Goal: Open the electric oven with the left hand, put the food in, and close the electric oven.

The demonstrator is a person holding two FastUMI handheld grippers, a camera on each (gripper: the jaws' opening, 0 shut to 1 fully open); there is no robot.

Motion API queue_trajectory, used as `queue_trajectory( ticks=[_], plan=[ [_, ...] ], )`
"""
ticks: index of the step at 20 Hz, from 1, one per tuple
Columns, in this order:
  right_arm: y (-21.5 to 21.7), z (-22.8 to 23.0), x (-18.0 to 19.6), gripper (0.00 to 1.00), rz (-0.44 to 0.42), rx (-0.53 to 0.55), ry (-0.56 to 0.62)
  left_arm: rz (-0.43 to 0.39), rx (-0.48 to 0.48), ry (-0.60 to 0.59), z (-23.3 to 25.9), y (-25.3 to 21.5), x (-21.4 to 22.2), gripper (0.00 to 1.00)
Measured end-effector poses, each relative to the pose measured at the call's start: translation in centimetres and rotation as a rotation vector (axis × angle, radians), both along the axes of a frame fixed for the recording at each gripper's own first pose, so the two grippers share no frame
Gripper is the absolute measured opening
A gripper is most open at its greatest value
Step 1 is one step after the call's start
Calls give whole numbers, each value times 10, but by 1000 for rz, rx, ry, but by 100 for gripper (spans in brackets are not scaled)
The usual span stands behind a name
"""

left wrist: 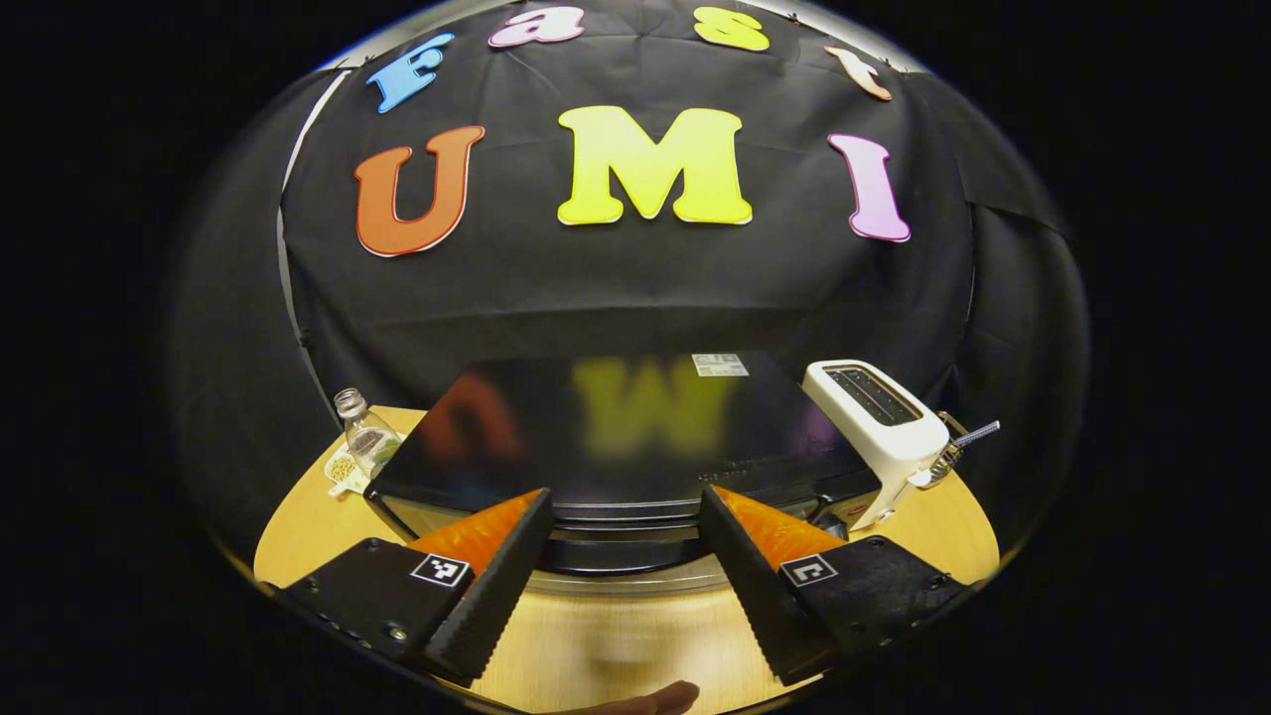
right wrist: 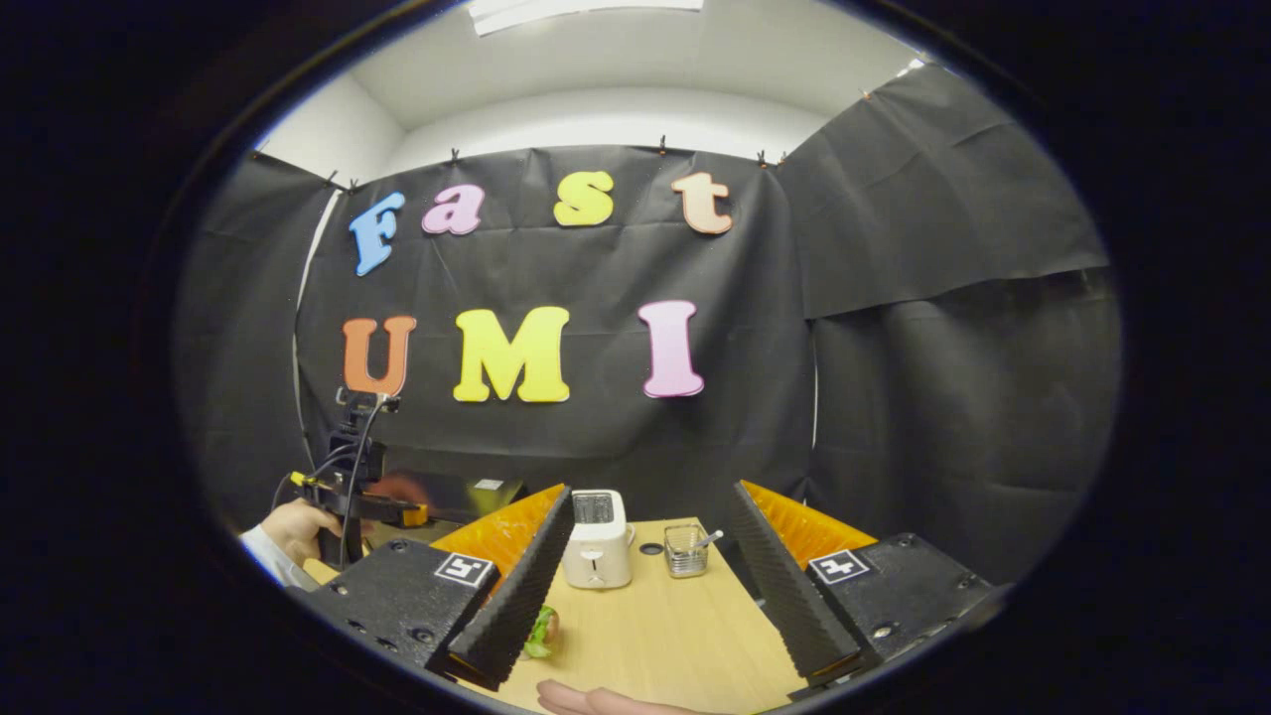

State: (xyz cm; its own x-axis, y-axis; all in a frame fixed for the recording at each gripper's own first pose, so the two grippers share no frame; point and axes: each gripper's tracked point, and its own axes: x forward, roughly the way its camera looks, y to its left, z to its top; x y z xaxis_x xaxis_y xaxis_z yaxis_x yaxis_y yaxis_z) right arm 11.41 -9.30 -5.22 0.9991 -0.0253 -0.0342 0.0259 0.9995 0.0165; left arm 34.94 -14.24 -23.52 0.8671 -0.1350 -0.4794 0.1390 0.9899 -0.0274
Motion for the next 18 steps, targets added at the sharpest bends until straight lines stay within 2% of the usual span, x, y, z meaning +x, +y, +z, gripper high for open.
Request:
queue_trajectory(
  ticks=[9, 10, 11, 12, 13, 14, 16, 18],
  plan=[
    [0, -3, -8, 100, 8, 1, 1, 5, -6, -3, -3, 2, -23, 99],
    [2, -3, -10, 89, 12, 2, 1, 9, -4, -12, -5, 5, -29, 99],
    [3, -3, -12, 100, 15, 3, 0, 12, -5, -22, -6, 8, -35, 99],
    [4, -5, -13, 100, 18, 3, 0, 16, -3, -22, -12, 11, -41, 100],
    [5, -5, -15, 89, 21, 1, 1, 17, -5, 2, -25, 13, -50, 99],
    [6, -6, -16, 100, 24, 0, 1, 14, -19, 41, -41, 12, -59, 99],
    [10, -7, -20, 100, 30, -2, 2, 14, -75, 92, -68, 9, -77, 98],
    [13, -9, -22, 100, 35, -6, 4, 19, -62, 105, -96, 14, -90, 97]
  ],
)
